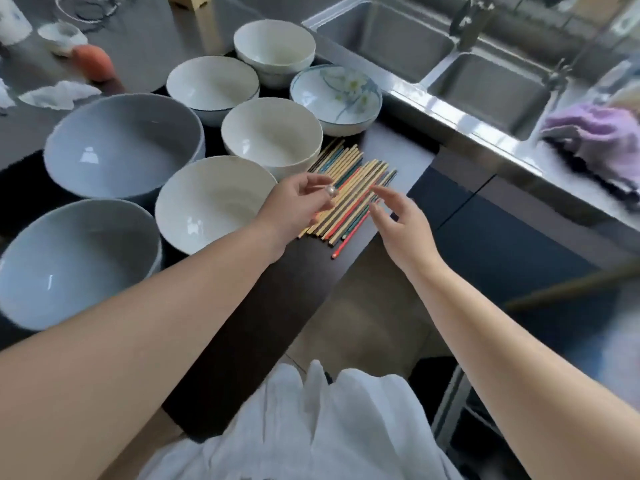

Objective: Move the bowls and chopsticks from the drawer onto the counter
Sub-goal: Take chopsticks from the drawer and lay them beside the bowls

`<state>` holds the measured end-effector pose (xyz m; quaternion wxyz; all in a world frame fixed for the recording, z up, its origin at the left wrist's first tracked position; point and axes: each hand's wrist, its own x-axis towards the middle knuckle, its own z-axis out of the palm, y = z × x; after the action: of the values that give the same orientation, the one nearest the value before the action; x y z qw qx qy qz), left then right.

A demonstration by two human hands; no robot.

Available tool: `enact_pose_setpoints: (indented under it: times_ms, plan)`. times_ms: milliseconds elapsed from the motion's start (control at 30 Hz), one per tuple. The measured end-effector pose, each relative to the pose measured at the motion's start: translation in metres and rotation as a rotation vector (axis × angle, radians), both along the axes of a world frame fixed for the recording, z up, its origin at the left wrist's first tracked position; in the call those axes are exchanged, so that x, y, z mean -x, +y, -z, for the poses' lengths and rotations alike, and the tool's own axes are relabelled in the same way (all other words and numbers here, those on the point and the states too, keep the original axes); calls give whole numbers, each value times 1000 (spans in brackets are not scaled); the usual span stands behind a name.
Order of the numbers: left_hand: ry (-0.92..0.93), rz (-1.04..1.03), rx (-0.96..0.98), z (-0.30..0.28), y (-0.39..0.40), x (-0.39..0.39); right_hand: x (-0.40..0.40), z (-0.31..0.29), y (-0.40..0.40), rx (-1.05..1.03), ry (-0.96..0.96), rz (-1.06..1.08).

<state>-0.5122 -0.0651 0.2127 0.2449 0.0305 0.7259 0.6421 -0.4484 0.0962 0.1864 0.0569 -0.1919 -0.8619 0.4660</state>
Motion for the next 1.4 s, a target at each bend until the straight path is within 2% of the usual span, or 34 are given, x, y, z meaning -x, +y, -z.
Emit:
enact_pose_setpoints:
  times_ms: [200, 367, 567, 667, 833, 933, 1033, 1233, 1400]
  plan:
    - [-54, 388, 4, 21, -4, -40, -98, 17, -43, 210, 13, 463]
    - [-139, 741, 102, 50, -29, -103, -201, 59, -111, 607, 6, 933]
    - [-287, 1063, 315, 93, -49, -190, -334, 103, -216, 1150, 233, 1549]
    - [-416, 1173, 403, 116, -55, -234, -376, 127, -263, 1353, 391, 1763]
    - [-578, 1274, 548, 158, -64, -308, -413, 152, -313, 1582, 673, 1995]
    - [-647, 1317, 623, 174, -60, -346, -430, 167, -324, 1645, 837, 2154]
    - [-678, 1318, 680, 183, -51, -380, -451, 184, -325, 1648, 911, 2232]
    - [-762, 1259, 753, 193, -39, -419, -469, 198, -323, 1755, 1111, 2260]
    - [-756, 1080, 770, 196, -25, -445, -487, 201, -315, 1867, 1131, 2229]
